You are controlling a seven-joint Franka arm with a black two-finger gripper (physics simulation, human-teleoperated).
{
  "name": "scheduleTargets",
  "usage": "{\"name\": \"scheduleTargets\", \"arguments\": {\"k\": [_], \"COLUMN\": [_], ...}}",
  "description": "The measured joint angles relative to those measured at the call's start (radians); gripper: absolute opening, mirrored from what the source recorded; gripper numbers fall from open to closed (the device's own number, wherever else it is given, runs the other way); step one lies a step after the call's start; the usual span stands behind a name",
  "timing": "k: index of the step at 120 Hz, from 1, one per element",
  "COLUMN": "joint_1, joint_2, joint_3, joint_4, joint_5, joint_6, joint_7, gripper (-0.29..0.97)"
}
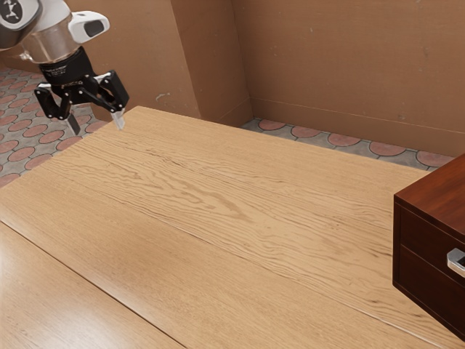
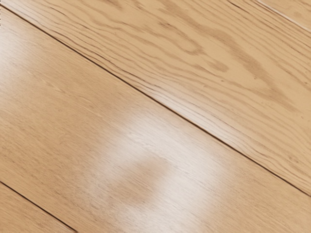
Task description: Pull the drawer handle with one arm to open the drawer
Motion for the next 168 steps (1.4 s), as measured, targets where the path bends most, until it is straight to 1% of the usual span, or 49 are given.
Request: {"name": "scheduleTargets", "arguments": {"k": [24, 34, 40, 47, 54, 61, 67, 77, 85, 91, 98, 105, 117, 123, 141, 156, 168], "joint_1": [0.013, 0.012, 0.060, 0.115, 0.122, 0.122, 0.104, 0.037, -0.026, -0.079, -0.131, -0.163, -0.223, -0.224, -0.181, -0.231, -0.267], "joint_2": [-0.001, -0.062, -0.088, -0.092, -0.086, -0.065, -0.044, -0.014, -0.002, 0.003, -0.009, -0.057, -0.097, -0.107, -0.130, -0.129, -0.107], "joint_3": [-0.001, -0.016, -0.074, -0.164, -0.255, -0.372, -0.462, -0.572, -0.646, -0.683, -0.702, -0.707, -0.709, -0.710, -0.711, -0.716, -0.720], "joint_4": [0.002, 0.065, 0.082, 0.084, 0.066, 0.048, 0.044, 0.043, 0.043, 0.040, 0.009, -0.072, -0.207, -0.248, -0.347, -0.384, -0.395], "joint_5": [-0.003, 0.001, 0.001, 0.001, 0.000, -0.001, -0.001, 0.001, 0.002, 0.001, -0.007, -0.018, -0.070, -0.087, -0.122, -0.136, -0.138], "joint_6": [-0.001, -0.016, -0.022, -0.029, -0.034, -0.036, -0.036, -0.035, -0.035, -0.031, -0.010, 0.032, 0.132, 0.183, 0.326, 0.425, 0.499], "joint_7": [-0.005, -0.007, -0.013, -0.043, -0.105, -0.194, -0.271, -0.385, -0.465, -0.520, -0.579, -0.632, -0.711, -0.746, -0.835, -0.896, -0.938], "gripper": [0.65, 0.65, 0.65, 0.66, 0.66, 0.66, 0.66, 0.66, 0.66, 0.65, 0.65, 0.65, 0.65, 0.65, 0.65, 0.65, 0.65]}}
